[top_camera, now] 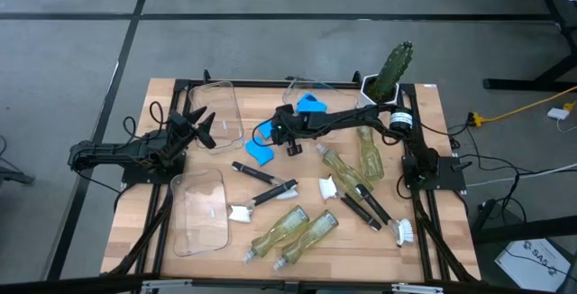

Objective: Pick & Place Kitchen Sink Supplies
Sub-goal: Put the blue sponge into the top right transparent bin

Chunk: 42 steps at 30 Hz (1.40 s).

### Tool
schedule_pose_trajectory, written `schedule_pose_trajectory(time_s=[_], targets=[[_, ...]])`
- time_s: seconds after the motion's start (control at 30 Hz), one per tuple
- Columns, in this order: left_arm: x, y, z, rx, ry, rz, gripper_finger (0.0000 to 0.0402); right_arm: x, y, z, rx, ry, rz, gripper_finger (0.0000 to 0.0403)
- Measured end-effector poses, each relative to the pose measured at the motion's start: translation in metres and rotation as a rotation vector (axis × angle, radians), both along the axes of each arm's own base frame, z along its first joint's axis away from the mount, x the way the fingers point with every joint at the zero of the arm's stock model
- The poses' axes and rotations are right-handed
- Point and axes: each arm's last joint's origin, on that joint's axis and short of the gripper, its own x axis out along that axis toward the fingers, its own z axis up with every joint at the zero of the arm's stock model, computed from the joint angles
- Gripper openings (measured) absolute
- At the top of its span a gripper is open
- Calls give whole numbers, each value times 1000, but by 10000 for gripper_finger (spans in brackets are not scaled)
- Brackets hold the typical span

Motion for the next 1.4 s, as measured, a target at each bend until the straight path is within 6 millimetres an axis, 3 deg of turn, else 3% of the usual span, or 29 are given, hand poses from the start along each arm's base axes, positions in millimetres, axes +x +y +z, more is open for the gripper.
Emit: schedule_pose_trajectory(time_s=[0.13,0.3,0.8,1.07,1.4], targets=[[0,0,0,0,0,0,180,0,0,0,14,-10,-22,17],[0,0,0,0,0,0,180,-6,1,14,112,-35,-30,5],[0,0,0,0,0,0,180,-41,9,123,197,-247,-57,6],[0,0,0,0,0,0,180,-74,-10,161,225,-297,-181,7],[0,0,0,0,0,0,180,-105,-48,170,256,-288,-361,7]])
